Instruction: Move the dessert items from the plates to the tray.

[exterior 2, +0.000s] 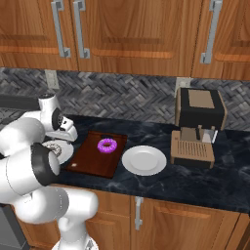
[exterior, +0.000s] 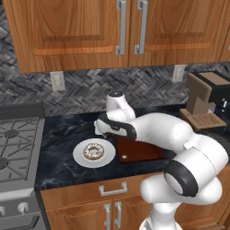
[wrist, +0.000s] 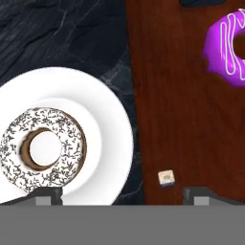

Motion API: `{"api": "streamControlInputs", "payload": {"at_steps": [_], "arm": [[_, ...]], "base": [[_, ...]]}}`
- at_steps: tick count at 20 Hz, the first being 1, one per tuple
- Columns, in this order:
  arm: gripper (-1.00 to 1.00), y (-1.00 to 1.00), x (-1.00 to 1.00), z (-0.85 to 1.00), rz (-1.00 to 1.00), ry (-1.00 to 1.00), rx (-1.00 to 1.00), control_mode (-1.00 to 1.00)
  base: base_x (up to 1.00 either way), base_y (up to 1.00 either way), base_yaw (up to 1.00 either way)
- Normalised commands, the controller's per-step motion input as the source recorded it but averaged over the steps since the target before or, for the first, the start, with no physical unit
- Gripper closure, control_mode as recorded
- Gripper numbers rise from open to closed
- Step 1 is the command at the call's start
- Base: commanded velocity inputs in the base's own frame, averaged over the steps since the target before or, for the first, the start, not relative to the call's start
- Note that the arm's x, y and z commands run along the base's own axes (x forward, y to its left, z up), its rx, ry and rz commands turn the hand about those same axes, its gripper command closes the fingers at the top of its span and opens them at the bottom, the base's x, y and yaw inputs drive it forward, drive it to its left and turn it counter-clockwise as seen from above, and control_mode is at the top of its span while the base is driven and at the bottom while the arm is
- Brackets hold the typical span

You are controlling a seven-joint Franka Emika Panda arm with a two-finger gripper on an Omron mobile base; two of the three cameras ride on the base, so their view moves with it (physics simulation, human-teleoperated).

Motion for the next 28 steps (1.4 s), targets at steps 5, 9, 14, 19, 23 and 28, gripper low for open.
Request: {"api": "streamControlInputs", "payload": {"at_steps": [5, 9, 14, 19, 23, 28], "arm": [[-1.00, 0.35, 0.01, -0.16, 0.01, 0.00, -0.01, -1.00], [-1.00, 0.34, 0.03, -0.15, 0.00, 0.00, 0.00, -1.00], [-1.00, 0.35, 0.06, -0.31, 0.00, 0.02, 0.00, -1.00], [-1.00, 0.18, 0.08, -0.25, 0.00, 0.00, 0.00, -1.00], [-1.00, 0.00, 0.21, -0.13, 0.00, 0.00, 0.00, -1.00], [-1.00, -0.14, 0.01, -0.09, 0.00, 0.00, 0.00, -1.00]], "base": [[0.00, 0.00, 0.00], [0.00, 0.00, 0.00], [0.00, 0.00, 0.00], [0.00, 0.00, 0.00], [0.00, 0.00, 0.00], [0.00, 0.00, 0.00]]}}
